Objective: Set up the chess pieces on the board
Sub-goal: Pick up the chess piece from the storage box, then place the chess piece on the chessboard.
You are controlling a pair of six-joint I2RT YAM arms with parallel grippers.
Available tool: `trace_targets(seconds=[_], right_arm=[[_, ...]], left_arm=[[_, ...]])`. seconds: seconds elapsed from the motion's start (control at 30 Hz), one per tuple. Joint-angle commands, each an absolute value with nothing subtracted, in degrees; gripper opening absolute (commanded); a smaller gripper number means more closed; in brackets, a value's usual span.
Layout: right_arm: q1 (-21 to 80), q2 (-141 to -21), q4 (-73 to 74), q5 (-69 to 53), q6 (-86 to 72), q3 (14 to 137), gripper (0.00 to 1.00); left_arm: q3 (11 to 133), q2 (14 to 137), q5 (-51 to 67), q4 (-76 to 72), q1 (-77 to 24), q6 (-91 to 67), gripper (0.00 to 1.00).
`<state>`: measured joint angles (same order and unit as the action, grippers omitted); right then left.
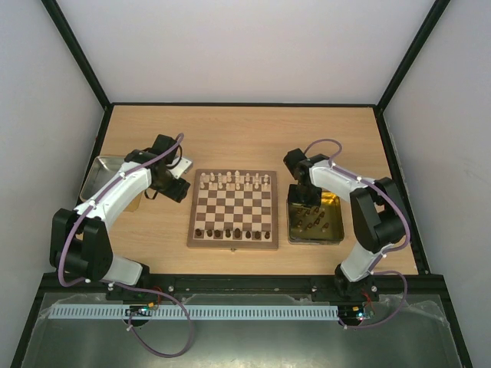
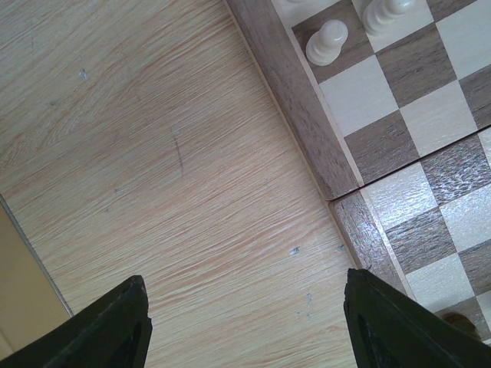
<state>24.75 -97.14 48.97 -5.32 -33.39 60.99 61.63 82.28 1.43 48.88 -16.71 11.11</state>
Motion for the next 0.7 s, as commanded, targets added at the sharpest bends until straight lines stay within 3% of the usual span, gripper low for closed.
trace_targets(seconds=[0.0,0.27,0.67], right_arm=[[24.61,-95.32,51.95,-3.26,-32.70,61.36,0.02],[27.27,-93.26,58.05,-1.81,-33.10,69.60,0.02],[48.45,-104.19,68.49,-0.55,-38.89,96.40,0.02]], left_arm=[[60.94,82.11,0.84,49.48,-16.89,10.86,0.69],[60.70,81.82,0.62,49.30,-16.88,10.81,0.69],[60.93,82.78,-0.41,48.60,-14.63,9.61,0.72]])
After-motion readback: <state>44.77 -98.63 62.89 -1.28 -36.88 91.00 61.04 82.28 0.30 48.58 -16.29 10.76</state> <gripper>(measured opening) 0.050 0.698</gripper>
